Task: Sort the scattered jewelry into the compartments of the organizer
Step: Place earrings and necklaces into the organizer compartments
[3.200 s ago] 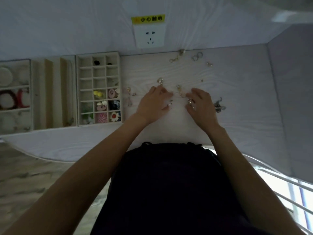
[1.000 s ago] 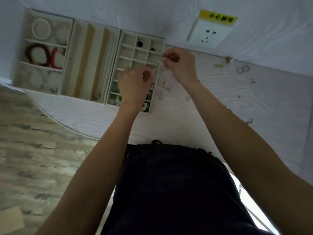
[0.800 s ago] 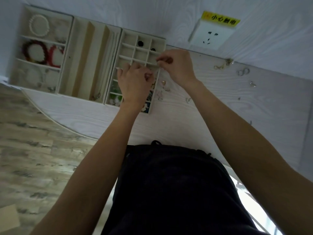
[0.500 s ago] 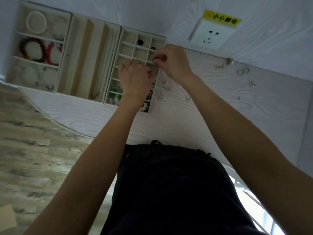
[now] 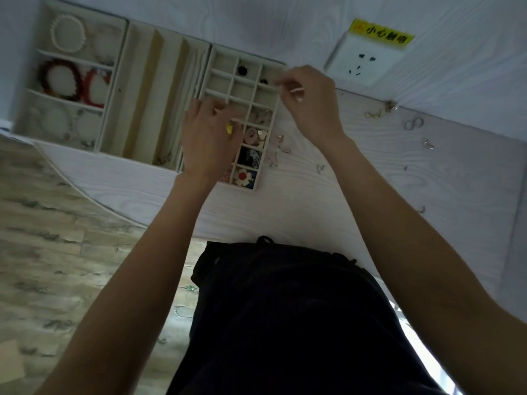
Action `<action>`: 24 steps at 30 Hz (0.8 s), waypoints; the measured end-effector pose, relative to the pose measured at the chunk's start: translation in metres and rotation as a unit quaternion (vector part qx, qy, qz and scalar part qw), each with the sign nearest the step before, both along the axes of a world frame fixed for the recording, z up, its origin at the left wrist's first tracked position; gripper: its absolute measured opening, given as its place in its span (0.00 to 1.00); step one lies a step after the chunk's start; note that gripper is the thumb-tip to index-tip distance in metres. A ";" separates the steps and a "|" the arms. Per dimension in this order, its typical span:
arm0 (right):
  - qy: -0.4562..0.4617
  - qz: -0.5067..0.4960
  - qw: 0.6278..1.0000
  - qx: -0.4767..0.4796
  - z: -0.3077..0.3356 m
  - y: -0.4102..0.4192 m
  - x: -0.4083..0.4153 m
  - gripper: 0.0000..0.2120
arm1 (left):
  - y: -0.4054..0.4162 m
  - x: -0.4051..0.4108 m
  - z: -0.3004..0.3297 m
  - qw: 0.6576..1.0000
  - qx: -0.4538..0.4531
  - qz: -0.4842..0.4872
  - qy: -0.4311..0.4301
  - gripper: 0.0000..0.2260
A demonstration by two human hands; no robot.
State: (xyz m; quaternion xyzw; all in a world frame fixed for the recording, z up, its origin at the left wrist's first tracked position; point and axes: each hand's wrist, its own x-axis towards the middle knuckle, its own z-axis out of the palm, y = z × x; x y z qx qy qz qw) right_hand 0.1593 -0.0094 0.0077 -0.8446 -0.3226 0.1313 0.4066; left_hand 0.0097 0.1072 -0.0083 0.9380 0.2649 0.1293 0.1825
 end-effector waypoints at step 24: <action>-0.239 0.077 0.940 -0.230 -0.029 -0.008 -0.041 0.12 | -0.008 0.020 -0.013 0.983 0.107 -0.108 0.100 0.13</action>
